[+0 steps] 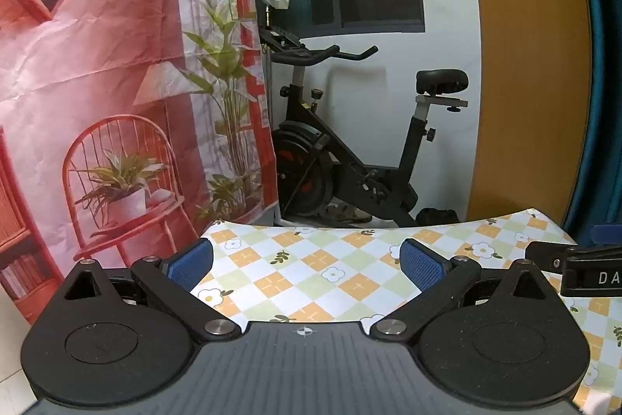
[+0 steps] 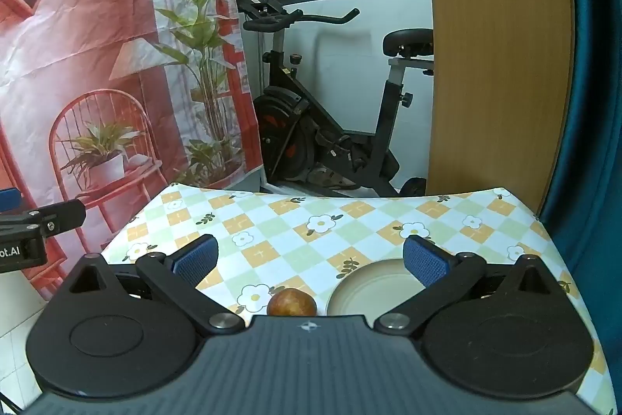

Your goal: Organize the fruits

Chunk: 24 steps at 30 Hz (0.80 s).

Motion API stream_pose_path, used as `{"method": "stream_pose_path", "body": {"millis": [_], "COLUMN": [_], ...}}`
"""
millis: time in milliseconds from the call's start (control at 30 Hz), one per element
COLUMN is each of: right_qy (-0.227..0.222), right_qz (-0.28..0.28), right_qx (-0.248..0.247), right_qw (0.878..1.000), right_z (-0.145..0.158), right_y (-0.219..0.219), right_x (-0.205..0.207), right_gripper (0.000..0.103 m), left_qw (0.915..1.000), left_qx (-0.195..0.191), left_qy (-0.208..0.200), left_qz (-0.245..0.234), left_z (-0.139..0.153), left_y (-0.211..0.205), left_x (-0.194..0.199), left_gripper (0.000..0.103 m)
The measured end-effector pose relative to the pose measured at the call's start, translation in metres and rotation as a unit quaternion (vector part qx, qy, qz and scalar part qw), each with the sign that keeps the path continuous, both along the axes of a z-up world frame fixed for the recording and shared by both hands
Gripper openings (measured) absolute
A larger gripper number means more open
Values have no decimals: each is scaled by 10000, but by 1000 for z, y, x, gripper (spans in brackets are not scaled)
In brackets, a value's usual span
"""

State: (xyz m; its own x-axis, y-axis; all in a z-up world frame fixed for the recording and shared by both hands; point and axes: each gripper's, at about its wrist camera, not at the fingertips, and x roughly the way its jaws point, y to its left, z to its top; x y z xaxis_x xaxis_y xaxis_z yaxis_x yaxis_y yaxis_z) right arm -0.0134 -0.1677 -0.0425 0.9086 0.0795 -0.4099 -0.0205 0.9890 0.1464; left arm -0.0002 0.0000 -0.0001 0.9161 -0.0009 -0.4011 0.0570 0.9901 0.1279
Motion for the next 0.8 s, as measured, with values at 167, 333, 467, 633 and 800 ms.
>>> {"method": "stream_pose_path", "body": {"millis": [167,333,467,633,800], "right_qy": [14,-16,-38,-91,-112], "right_qz": [5,-13,-3,5,-39], "right_qx": [26,2,27,4,3], "right_qw": [10000,10000,10000,10000,9999], "right_z": [0,0,4,3,3], "right_y": [0,0,-4,-2,-1], "right_x": [0,-1,-2,-3,-5], "right_gripper": [103,103,103,103,103], "left_qw": [10000,9999,9999,9999,9998], "left_qx": [72,85,73,92,131], "left_qy": [-13,-68,-106,-118,-100], "left_qz": [8,-19,-15,-21,-65], "left_z": [0,2,2,0,0], "left_y": [-3,-4,-1,-3,-5], "left_x": [-1,-5,-8,-9,-7], "left_gripper": [103,103,103,103,103]}}
